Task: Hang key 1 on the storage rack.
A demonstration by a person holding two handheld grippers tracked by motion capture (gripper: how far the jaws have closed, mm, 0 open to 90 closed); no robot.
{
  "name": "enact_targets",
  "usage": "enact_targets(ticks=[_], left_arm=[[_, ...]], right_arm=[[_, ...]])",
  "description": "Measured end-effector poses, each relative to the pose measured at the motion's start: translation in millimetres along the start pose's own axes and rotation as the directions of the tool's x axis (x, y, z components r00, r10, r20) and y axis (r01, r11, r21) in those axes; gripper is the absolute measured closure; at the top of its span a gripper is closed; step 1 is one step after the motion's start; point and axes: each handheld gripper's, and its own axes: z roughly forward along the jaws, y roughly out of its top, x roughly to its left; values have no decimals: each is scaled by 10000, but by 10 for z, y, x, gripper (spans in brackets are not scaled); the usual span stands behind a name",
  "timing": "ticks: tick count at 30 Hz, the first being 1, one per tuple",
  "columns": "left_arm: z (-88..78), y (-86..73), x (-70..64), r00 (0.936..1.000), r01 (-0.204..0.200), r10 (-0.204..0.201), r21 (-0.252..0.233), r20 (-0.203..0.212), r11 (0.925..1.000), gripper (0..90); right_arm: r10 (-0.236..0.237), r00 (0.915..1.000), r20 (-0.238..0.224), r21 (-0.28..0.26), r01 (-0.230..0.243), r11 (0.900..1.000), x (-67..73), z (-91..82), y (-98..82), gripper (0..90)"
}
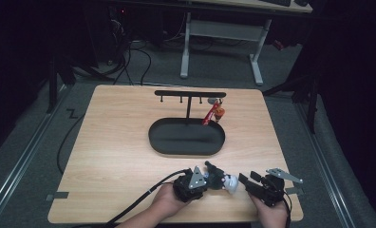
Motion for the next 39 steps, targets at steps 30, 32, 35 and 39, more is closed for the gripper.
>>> enact_targets(ticks=[30, 32, 35, 39], left_arm=[[-1327, -982, 988, 9405, 2666, -2614, -54, -2171, 9638, 329], [-1397, -1153, 1065, 9270, 2909, -2840, -81, -2452, 9567, 329], [-1404, -1249, 1101, 9227, 2992, -2884, 34, -2561, 9542, 341], [-1417, -1269, 1112, 9258, 2710, -2579, 99, -2763, 9625, 345]], right_arm=[[-363, 9992, 166, 743, 350, 9966, 68, 206, 9, 399], [-645, 9974, 318, 899, 614, 9941, 87, 227, 18, 405], [-879, 9948, 523, 1149, 815, 9900, 102, 232, 38, 413], [-1015, 9925, 681, 1445, 909, 9853, 105, 249, 59, 411]])
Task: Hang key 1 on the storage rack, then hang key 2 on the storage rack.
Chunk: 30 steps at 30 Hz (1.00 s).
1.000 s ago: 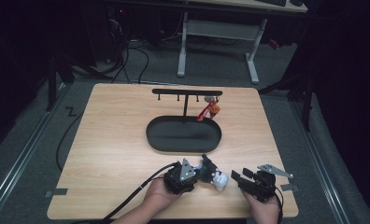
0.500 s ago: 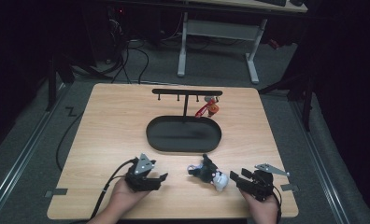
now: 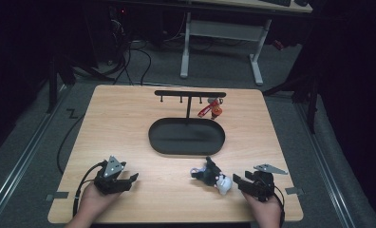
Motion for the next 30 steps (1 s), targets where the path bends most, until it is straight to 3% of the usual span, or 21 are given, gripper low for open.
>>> enact_targets(ticks=[1, 7, 9, 15, 21, 23, 26, 28, 30], left_arm=[[-15, -20, 21, 9999, 110, -109, -111, 98, 9999, 348], [-34, -32, 48, 9999, -143, 145, -251, 72, 9996, 347], [-32, -33, 56, 9998, -191, 193, -235, 66, 9995, 341], [-45, 21, 69, 9998, -89, 97, -459, 157, 9989, 325], [-48, 19, 37, 9987, -507, 505, -523, -49, 9973, 307], [-55, 16, 44, 9986, -520, 519, -541, -46, 9972, 307], [-45, 11, 76, 9990, -448, 449, -589, 6, 9973, 307], [-40, 11, 80, 9991, -417, 419, -606, 17, 9973, 306], [-43, 14, 68, 9989, -467, 467, -613, -16, 9970, 307]], right_arm=[[-198, 9994, 279, 254, 191, 9995, 9, -4, 18, 410], [-306, 9965, 777, 868, 239, 9959, 7, -19, 51, 409], [-528, 9938, 983, 1435, 384, 9889, -1, -16, 74, 396], [-705, 9931, 942, 2088, 495, 9767, 34, -38, 225, 378], [-1288, 9875, 907, 2875, 978, 9528, 108, 40, 428, 356], [-1301, 9881, 825, 2976, 1002, 9494, 124, 56, 454, 354], [-1604, 9842, 752, 3399, 1259, 9320, 186, 109, 516, 353], [-1679, 9830, 747, 3463, 1323, 9288, 202, 120, 523, 352], [-2133, 9733, 848, 3828, 1658, 9088, 246, 145, 562, 348]])
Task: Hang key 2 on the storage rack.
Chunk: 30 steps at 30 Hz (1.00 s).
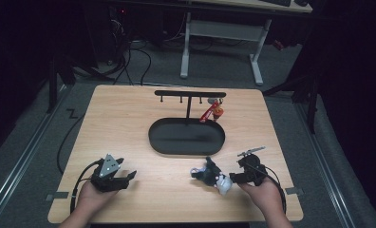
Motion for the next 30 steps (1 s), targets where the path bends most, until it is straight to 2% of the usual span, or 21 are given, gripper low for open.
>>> enact_targets(ticks=[6, 9, 10, 13, 14, 17, 18, 20, 26, 27, 28, 29, 30], left_arm=[[3, 4, -52, 9993, -365, 366, 211, -73, 9991, 307], [3, 10, -56, 9995, -300, 301, 165, -72, 9994, 307], [2, 10, -58, 9995, -307, 309, 178, -87, 9994, 307], [9, 1, -57, 9993, -361, 363, 243, -77, 9991, 307], [17, -2, -49, 9994, -347, 348, 282, -32, 9990, 307], [27, -5, -53, 9993, -383, 383, 327, 12, 9987, 308], [32, -12, -62, 9990, -441, 440, 376, 34, 9983, 307], [34, -13, -65, 9990, -454, 452, 381, 61, 9982, 307], [41, -11, -68, 9985, -532, 528, 438, 107, 9976, 309], [41, -11, -68, 9985, -532, 528, 438, 107, 9976, 309], [43, -10, -69, 9984, -559, 553, 473, 144, 9973, 309], [43, -10, -69, 9984, -559, 553, 473, 144, 9973, 309], [46, -10, -70, 9982, -576, 569, 480, 167, 9972, 310]], right_arm=[[-503, 9986, 149, 717, 491, 9962, 15, -40, 56, 342], [-635, 9979, 86, 829, 626, 9946, 14, -97, 65, 342], [-512, 9986, -117, 827, 520, 9952, 14, -155, 63, 342], [-545, 9983, -192, 916, 561, 9942, 15, -215, 67, 340], [-549, 9979, -347, 917, 579, 9941, 16, -282, 78, 334], [-399, 9980, -498, 924, 444, 9947, 31, -353, 91, 316], [-368, 9957, -846, 854, 440, 9954, 45, -407, 105, 297], [-295, 9946, -991, 835, 378, 9958, 68, -425, 111, 289], [-1043, 9851, -1365, 973, 1181, 9882, 280, -451, 179, 267], [-1043, 9851, -1365, 973, 1181, 9882, 280, -451, 179, 267], [-1241, 9817, -1447, 1169, 1415, 9830, 334, -417, 195, 262], [-1241, 9817, -1447, 1169, 1415, 9830, 334, -417, 195, 262], [-1369, 9786, -1537, 1419, 1590, 9770, 385, -373, 206, 254]])
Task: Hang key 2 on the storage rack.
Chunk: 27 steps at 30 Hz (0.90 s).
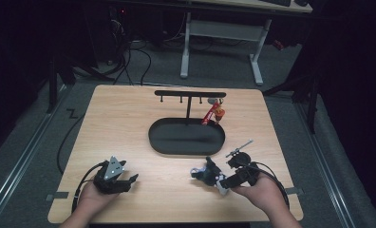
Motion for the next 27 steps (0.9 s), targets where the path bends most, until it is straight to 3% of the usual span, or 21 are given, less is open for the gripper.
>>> enact_targets(ticks=[12, 13, 17, 22, 23, 27], left_arm=[[6, -4, -1, 10000, -48, 48, 69, 66, 10000, 311], [8, -4, -2, 10000, -47, 46, 58, 66, 10000, 312], [14, -5, -5, 9999, -75, 74, 102, 90, 9999, 313], [10, -6, -8, 9999, -77, 76, 80, 95, 9999, 313], [9, -6, -5, 9999, -67, 65, 109, 116, 9999, 313], [12, -7, -7, 9999, -71, 70, 105, 116, 9999, 314]], right_arm=[[-481, 9988, 25, 732, 478, 9962, 59, 318, 85, 242], [-683, 9977, -29, 776, 684, 9946, 49, 380, 94, 253], [-584, 9983, 19, 901, 580, 9942, 66, 460, 99, 269], [-800, 9968, -7, 957, 797, 9922, 87, 541, 101, 351], [-820, 9966, 56, 959, 811, 9921, 97, 549, 101, 423], [-883, 9959, 181, 971, 862, 9915, 135, 527, 106, 477]])
